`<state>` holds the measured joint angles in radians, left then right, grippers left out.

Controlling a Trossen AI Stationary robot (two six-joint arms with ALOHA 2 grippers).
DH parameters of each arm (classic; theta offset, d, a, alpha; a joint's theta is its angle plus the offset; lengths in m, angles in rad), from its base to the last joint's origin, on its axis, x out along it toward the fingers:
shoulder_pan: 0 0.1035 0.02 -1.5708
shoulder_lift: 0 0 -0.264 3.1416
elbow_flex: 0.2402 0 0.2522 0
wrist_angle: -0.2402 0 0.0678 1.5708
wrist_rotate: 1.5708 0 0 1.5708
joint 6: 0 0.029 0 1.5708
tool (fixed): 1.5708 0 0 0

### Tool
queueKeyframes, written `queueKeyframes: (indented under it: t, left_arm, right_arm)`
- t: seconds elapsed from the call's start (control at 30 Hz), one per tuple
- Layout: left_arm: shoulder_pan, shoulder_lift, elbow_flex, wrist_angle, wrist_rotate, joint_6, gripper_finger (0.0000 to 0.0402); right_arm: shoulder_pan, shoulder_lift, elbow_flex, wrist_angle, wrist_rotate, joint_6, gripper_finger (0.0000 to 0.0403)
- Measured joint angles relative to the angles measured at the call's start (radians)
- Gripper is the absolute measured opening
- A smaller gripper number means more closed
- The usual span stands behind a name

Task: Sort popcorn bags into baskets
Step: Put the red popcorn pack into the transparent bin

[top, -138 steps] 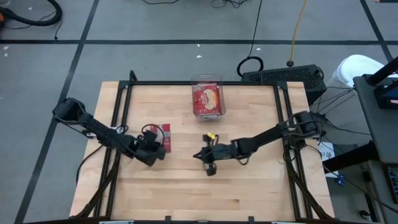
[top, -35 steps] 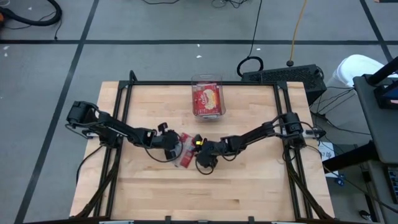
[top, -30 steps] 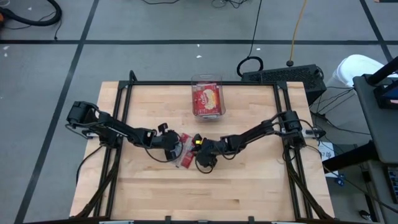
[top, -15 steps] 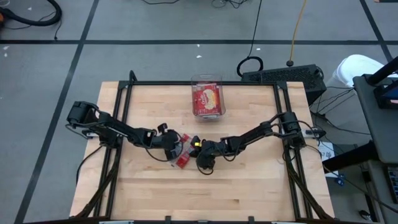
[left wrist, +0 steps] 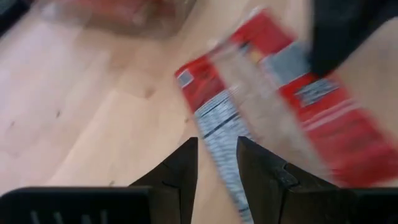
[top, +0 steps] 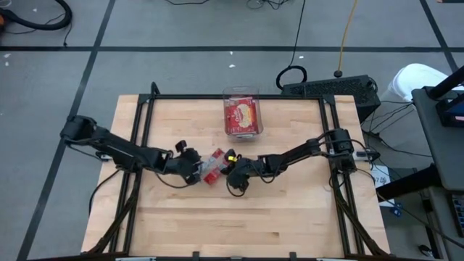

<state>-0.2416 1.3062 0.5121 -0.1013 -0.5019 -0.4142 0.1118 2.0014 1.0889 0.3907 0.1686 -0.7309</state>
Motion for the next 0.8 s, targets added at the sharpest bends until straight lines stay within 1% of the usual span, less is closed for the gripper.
queueKeyframes:
  t: [0.1,0.2,0.27,0.37,0.47,0.57,0.63,0.73,0.8]
  left_arm:
    - [-0.061,-0.042,0.001,0.001,-0.02,0.011,0.0118]
    - [-0.148,-0.042,0.001,0.017,-0.045,0.05,0.0119]
    - [-0.203,-0.024,0.002,0.057,-0.066,0.065,0.0126]
    - [-0.28,0.013,0.002,0.114,-0.122,0.073,0.0161]
    - [-0.329,0.066,0.003,0.145,-0.249,0.065,0.0218]
    - [-0.334,0.143,0.003,0.135,-0.358,0.04,0.0278]
    - [-0.321,0.197,0.003,0.139,-0.398,0.028,0.031]
    - [-0.279,0.279,0.002,0.163,-0.423,0.014,0.0329]
    - [-0.244,0.326,0.002,0.173,-0.439,-0.011,0.0322]
  right_arm:
    - [-0.014,0.0,0.0,-0.006,-0.011,0.033,0.0]
    - [-0.027,-0.001,0.007,-0.006,-0.013,0.075,0.0]
    - [-0.035,-0.001,0.019,-0.011,-0.014,0.118,0.0]
    - [-0.053,-0.002,0.044,-0.021,-0.034,0.175,0.0]
    - [-0.072,-0.002,0.061,-0.039,-0.07,0.223,0.0]
    - [-0.088,-0.002,0.069,-0.038,-0.069,0.239,0.0]
    - [-0.099,-0.003,0.075,-0.043,-0.069,0.264,0.0]
    - [-0.115,-0.003,0.087,-0.061,-0.09,0.3,0.0]
    - [-0.122,-0.003,0.091,-0.074,-0.106,0.309,0.0]
